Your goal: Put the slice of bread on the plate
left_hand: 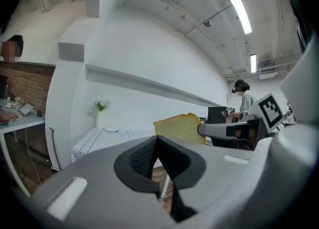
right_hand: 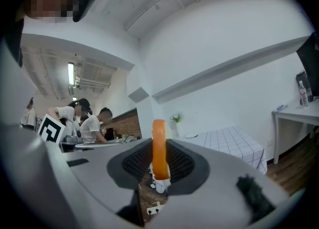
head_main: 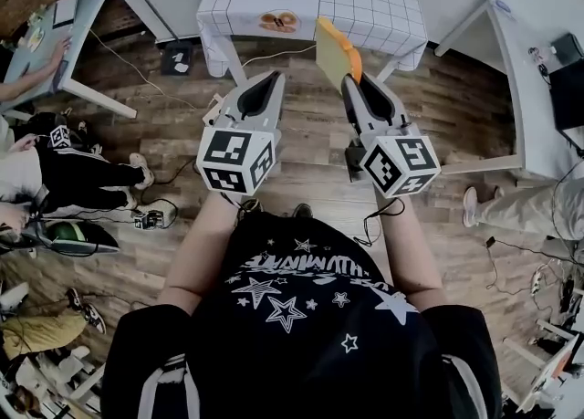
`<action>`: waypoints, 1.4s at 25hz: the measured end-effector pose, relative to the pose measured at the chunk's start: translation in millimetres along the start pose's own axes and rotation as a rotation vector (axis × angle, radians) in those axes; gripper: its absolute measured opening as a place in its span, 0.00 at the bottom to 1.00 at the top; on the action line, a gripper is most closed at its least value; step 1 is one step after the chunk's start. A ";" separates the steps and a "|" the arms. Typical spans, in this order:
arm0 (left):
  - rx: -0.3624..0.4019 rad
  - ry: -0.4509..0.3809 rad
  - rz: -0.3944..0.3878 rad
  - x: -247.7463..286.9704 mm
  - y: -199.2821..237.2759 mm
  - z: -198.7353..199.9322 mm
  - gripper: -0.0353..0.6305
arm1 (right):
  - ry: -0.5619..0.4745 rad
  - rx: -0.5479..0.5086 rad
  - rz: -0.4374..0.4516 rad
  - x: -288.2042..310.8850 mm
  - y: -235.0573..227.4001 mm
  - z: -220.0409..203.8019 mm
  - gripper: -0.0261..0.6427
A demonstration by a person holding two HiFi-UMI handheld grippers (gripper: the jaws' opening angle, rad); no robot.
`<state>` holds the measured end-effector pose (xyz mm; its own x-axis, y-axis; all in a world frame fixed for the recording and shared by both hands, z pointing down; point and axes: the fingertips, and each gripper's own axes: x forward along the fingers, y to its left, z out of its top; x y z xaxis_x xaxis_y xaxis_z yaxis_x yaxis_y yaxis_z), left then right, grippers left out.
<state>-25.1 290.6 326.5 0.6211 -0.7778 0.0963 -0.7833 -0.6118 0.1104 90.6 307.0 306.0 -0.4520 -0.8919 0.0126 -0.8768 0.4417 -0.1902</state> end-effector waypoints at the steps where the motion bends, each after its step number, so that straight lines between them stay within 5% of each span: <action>1: 0.001 0.000 0.006 0.5 -2.1 -0.9 0.07 | 0.001 0.007 0.005 -1.6 -3.2 -1.1 0.17; 16: -0.012 -0.010 0.043 11.7 7.9 0.9 0.07 | -0.009 0.014 -0.024 6.5 -32.6 4.7 0.17; 35: -0.048 0.026 0.012 114.6 105.3 1.0 0.07 | 0.058 0.020 -0.085 126.4 -85.5 -7.7 0.17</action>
<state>-36.4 137.0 348.2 0.6124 -0.7808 0.1240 -0.7891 -0.5941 0.1562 107.1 157.2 331.4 -0.3855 -0.9186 0.0864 -0.9092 0.3622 -0.2054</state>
